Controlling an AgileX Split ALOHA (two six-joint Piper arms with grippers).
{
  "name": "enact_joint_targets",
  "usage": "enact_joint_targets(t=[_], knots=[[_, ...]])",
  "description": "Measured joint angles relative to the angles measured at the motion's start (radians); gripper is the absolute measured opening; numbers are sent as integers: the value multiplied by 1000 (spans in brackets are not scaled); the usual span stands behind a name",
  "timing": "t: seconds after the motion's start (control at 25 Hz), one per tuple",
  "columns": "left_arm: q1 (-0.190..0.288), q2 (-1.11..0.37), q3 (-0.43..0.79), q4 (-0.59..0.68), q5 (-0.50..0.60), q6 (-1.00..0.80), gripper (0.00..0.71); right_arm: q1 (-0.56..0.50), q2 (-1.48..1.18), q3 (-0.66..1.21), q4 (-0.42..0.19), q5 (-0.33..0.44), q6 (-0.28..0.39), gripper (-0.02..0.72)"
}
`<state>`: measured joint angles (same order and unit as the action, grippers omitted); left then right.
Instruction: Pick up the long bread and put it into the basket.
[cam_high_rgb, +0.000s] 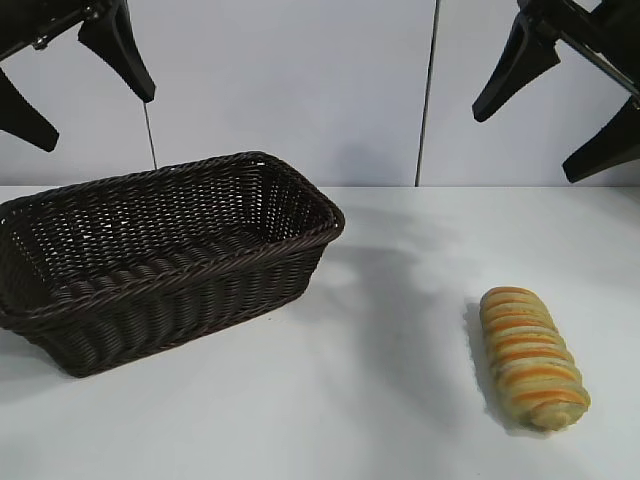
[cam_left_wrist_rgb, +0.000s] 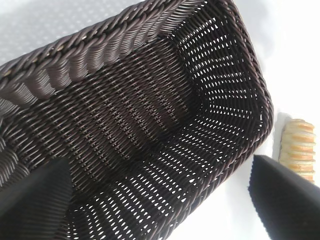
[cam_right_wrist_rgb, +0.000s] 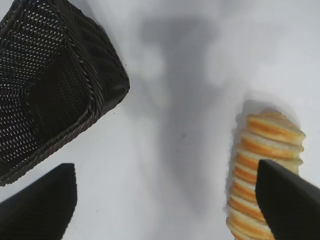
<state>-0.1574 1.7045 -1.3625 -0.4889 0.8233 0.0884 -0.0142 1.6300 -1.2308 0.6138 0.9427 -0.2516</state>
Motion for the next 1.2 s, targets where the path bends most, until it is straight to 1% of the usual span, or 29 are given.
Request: enact_joint_targets(t=[0.12, 0.24, 0.32, 0.44, 0.52, 0.56, 0.64, 0.76, 1.12, 1.16, 1.2], knots=[[0, 0, 0, -1, -37, 0, 695, 0, 0, 0, 0, 0, 0, 695], [12, 0, 0, 14, -13, -22, 695, 0, 0, 0, 0, 1, 0, 695], [19, 0, 5, 93, 35, -75, 695, 0, 0, 0, 0, 2, 0, 695], [20, 0, 59, 276, 83, -208, 695, 0, 0, 0, 0, 3, 0, 695], [20, 0, 118, 359, 83, -274, 695, 0, 0, 0, 0, 5, 0, 695], [22, 0, 154, 377, 67, -288, 695, 0, 0, 0, 0, 5, 0, 695], [22, 0, 225, 385, 15, -302, 695, 0, 0, 0, 0, 7, 0, 695], [22, 12, 290, 386, -67, -304, 695, 0, 0, 0, 0, 8, 0, 695], [22, 145, 303, 255, -178, -223, 689, 0, 0, 0, 0, 8, -4, 695], [22, 150, 303, 253, -187, -220, 659, 0, 0, 0, 0, 8, -4, 695], [22, 152, 303, 250, -194, -219, 593, 0, 0, 0, 0, 8, -4, 695]])
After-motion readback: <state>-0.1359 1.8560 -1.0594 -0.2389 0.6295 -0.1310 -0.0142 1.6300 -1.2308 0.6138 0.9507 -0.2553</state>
